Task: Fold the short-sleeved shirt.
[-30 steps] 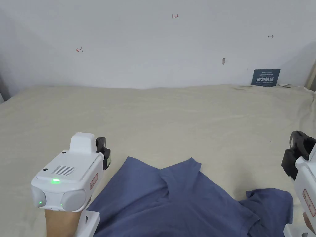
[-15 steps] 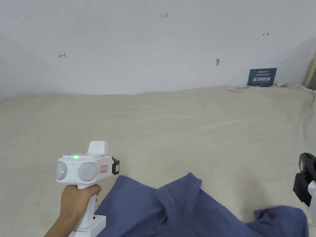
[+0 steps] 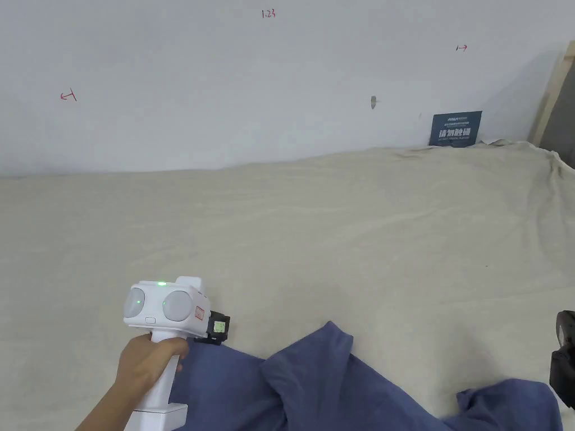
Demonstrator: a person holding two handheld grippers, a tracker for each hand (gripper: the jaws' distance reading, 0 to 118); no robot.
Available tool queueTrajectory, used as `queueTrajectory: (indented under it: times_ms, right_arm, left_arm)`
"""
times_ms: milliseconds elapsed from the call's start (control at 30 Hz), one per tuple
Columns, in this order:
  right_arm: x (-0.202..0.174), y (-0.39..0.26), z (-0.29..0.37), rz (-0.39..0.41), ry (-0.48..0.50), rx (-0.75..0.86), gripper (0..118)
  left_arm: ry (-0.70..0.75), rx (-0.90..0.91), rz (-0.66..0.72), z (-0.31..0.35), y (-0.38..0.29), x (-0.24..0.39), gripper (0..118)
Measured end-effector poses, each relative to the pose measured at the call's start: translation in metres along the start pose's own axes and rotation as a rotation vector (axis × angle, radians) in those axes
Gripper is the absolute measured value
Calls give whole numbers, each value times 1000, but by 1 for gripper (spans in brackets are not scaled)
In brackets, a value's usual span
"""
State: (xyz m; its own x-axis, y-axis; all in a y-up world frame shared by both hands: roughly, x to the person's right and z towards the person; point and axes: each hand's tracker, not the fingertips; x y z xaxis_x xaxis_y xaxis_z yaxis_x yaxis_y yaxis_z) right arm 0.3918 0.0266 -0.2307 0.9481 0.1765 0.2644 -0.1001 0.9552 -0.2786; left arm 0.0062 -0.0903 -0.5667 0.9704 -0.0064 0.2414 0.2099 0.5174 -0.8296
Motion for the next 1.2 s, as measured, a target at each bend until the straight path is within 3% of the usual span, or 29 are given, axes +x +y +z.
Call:
queueTrajectory:
  times_ms: [100, 233, 367, 500, 533, 1000, 1200]
  right_arm:
    - [-1, -1, 2, 7, -2, -13, 0]
    - [0, -5, 1, 16, -5, -26, 0]
    - [1, -6, 1, 18, -4, -34, 0]
    - [3, -8, 2, 14, -4, -36, 0]
    - [4, -8, 2, 10, -5, -36, 0]
    - [25, 7, 9, -81, 22, -45, 0]
    - [18, 18, 0, -105, 88, -64, 0]
  left_arm:
    - [47, -26, -3, -13, -4, -2, 97]
    - [32, -53, 33, -17, -8, -8, 94]
    - [7, -34, 43, -11, -9, -4, 65]
    - [-18, -26, -33, -4, -10, 9, 6]
    - [-24, -31, -35, -4, -10, 11, 1]
    - [-73, 91, -82, 79, -21, 15, 0]
    - [-96, 124, -91, 106, -31, 16, 0]
